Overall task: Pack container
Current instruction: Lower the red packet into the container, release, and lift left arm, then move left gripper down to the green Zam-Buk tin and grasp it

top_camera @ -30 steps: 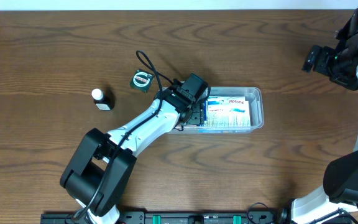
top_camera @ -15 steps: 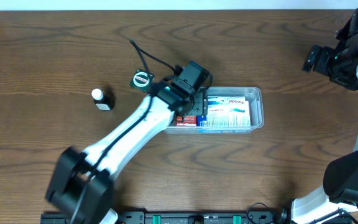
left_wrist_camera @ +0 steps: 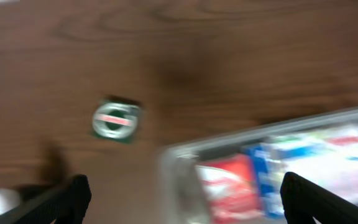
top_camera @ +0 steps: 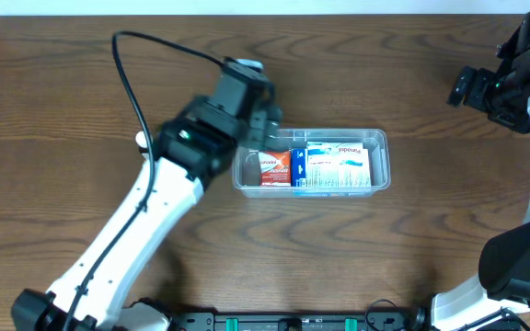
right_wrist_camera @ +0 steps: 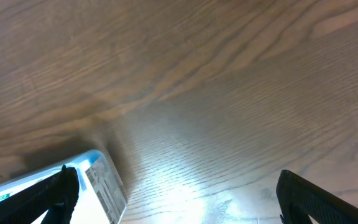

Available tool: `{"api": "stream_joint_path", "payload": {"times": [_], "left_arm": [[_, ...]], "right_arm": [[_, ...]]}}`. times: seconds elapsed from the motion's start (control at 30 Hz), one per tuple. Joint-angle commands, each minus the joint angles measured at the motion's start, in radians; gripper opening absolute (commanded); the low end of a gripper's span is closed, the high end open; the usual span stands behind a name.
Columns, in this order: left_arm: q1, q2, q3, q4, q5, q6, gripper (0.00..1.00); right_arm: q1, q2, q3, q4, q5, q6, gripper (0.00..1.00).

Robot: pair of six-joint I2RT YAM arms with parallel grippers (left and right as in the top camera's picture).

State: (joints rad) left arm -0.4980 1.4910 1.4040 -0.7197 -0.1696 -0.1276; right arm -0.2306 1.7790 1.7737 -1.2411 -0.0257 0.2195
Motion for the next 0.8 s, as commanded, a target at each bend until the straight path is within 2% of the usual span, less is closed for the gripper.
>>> {"api": "stream_joint_path", "payload": {"times": [0.0, 0.07, 0.2, 0.33, 0.5, 0.77], "left_arm": [[0.098, 0.060, 0.010, 0.026, -0.048, 0.199, 0.98], [0.157, 0.088, 0.010, 0.051, -0.020, 0.208, 0.98], [0.276, 0.155, 0.010, 0.097, 0.126, 0.239, 0.98], [0.348, 0.228, 0.042, 0.063, 0.190, 0.234, 0.98], [0.369, 0.342, 0.210, -0.082, 0.188, 0.232, 0.98], [0.369, 0.579, 0.619, -0.396, 0.226, 0.225, 0.98]], "right_arm": [[-0.005, -0.011, 0.013, 0.000, 0.003, 0.004, 0.99], [-0.005, -0.011, 0.013, 0.000, 0.003, 0.004, 0.99], [-0.005, -0.011, 0.013, 0.000, 0.003, 0.004, 0.99], [-0.005, -0.011, 0.013, 0.000, 0.003, 0.004, 0.99], [-0.005, -0.011, 0.013, 0.000, 0.003, 0.004, 0.99], [-0.005, -0.011, 0.013, 0.000, 0.003, 0.004, 0.99]]}}
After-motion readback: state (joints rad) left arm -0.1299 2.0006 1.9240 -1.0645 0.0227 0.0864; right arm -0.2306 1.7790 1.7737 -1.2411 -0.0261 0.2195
